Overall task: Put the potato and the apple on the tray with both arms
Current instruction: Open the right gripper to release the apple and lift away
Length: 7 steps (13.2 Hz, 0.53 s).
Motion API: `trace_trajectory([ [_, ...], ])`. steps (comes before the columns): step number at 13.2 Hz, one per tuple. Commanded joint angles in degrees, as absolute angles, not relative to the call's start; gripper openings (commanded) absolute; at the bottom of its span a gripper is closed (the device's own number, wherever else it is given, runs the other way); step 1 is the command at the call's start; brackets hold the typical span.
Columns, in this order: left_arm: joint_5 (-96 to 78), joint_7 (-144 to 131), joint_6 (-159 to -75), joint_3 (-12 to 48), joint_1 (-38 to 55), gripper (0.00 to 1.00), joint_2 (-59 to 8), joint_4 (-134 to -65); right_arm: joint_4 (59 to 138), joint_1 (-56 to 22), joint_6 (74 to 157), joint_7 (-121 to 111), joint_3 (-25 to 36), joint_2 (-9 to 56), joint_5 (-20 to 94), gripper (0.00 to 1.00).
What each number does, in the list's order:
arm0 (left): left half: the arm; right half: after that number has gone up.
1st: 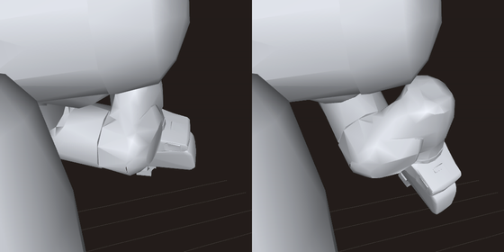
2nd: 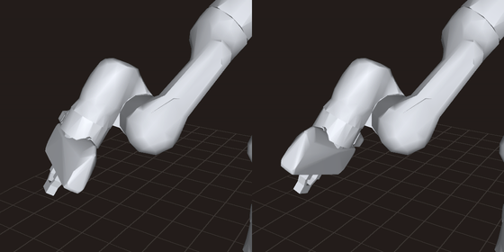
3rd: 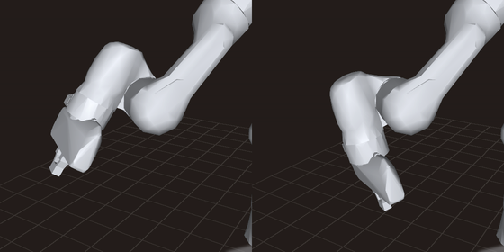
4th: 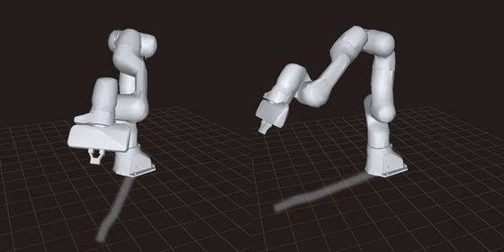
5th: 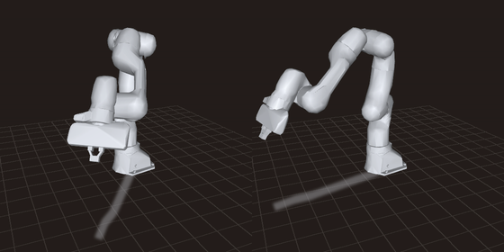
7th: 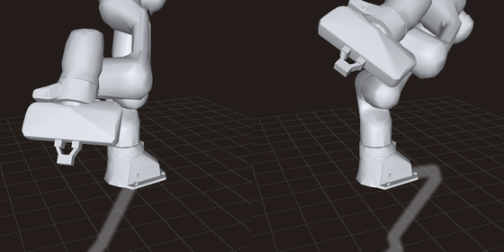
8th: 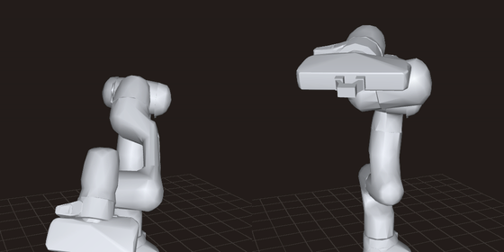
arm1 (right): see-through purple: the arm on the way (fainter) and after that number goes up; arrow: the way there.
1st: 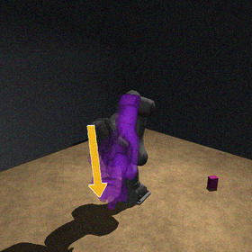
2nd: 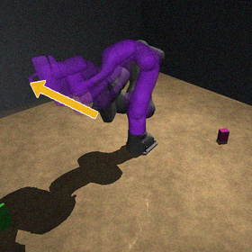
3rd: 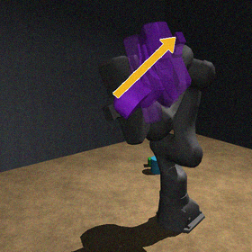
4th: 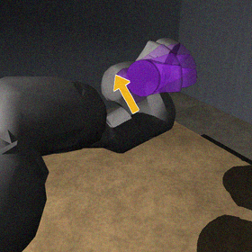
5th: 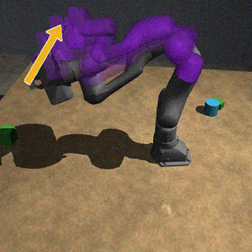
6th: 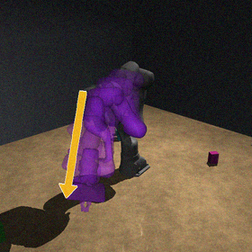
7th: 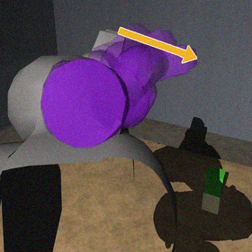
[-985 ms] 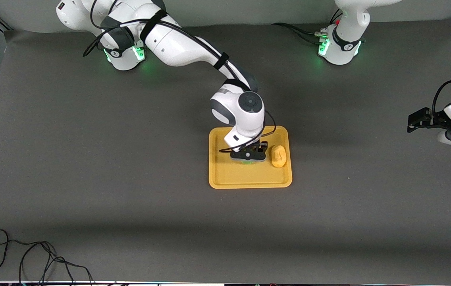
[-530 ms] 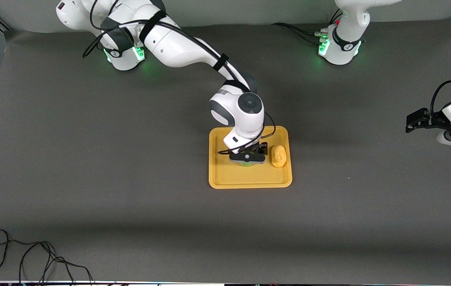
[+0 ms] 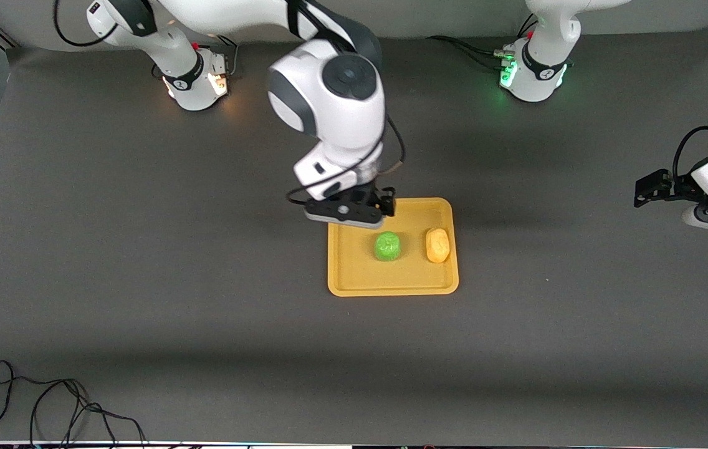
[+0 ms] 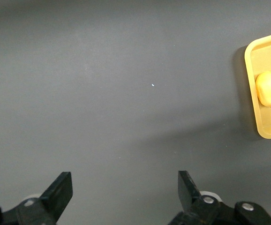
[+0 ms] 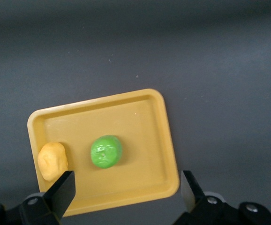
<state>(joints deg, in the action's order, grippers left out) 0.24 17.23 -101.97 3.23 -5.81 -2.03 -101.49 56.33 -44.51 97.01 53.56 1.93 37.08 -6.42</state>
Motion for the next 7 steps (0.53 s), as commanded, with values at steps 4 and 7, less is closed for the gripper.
trace_trajectory([
  [4,-0.1,16.8,-102.5,3.1,-6.0,1.0,-2.1,-101.3,71.8,-34.3,89.3,32.8,1.9,18.8,-5.7,1.0],
  [7,-0.2,14.2,-102.3,3.2,-5.5,1.0,-2.5,-101.3,80.8,-23.9,90.8,22.8,1.4,10.2,-2.0,1.0],
])
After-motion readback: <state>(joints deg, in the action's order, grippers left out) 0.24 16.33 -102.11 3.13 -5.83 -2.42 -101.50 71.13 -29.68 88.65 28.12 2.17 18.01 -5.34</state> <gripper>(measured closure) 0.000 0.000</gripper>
